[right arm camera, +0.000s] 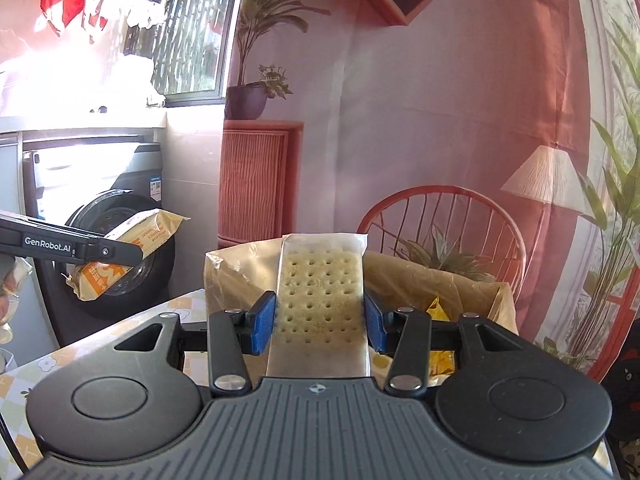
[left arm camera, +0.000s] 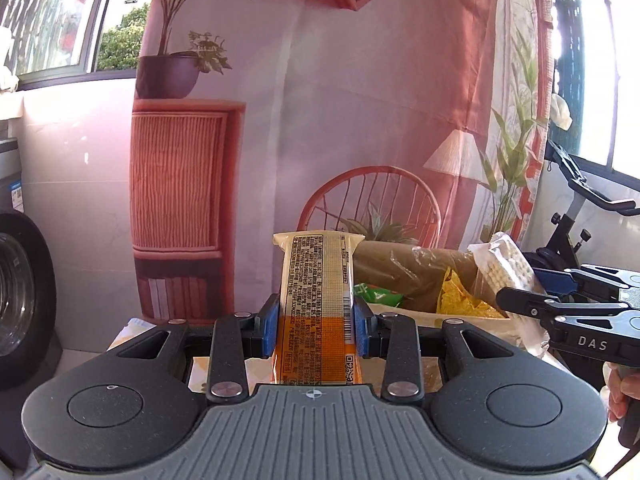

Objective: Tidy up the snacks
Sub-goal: 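Open both tools over the box to drop the bar and crackers, then grasp the blue-printed white candy packet with the left tool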

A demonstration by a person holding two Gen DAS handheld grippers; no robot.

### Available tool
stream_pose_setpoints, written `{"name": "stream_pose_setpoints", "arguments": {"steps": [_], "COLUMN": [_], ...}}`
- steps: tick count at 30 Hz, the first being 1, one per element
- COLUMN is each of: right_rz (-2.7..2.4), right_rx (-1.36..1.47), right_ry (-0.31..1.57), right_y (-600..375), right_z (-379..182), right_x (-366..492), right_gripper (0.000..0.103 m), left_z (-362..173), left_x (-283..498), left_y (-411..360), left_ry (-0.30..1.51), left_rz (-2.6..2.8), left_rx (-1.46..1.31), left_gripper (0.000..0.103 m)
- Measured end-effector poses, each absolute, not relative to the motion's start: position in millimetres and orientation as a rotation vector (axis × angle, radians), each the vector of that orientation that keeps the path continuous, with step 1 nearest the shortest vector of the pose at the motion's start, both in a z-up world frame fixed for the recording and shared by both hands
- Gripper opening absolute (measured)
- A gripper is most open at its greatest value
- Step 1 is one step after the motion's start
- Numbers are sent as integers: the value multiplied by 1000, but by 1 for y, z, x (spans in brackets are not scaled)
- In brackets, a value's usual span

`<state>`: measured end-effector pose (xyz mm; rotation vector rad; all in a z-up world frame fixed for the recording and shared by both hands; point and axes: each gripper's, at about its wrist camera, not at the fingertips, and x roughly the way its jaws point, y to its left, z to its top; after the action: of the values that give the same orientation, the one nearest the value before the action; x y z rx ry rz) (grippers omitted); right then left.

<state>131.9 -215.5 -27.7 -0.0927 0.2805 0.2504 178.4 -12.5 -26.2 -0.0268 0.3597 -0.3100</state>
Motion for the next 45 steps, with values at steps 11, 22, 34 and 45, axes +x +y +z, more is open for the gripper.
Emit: {"name": "stream_pose_setpoints", "arguments": {"steps": [11, 22, 34, 45], "right_rz": [134, 164, 243, 326], "right_rx": [36, 92, 105, 74], "right_ry": [392, 386, 373, 585], "right_y": [-249, -250, -221, -186], "right_z": [-46, -36, -45, -119], "right_x": [194, 166, 110, 84], "right_gripper": [48, 60, 60, 60], "left_z": [-36, -37, -53, -137], "left_x": [257, 245, 177, 148], "left_y": [-91, -74, -3, 22], "left_ry": [408, 457, 568, 766], "left_rz": [-416, -450, -429, -389], "left_rx": [26, 46, -6, -68], "left_gripper": [38, 56, 55, 54]}}
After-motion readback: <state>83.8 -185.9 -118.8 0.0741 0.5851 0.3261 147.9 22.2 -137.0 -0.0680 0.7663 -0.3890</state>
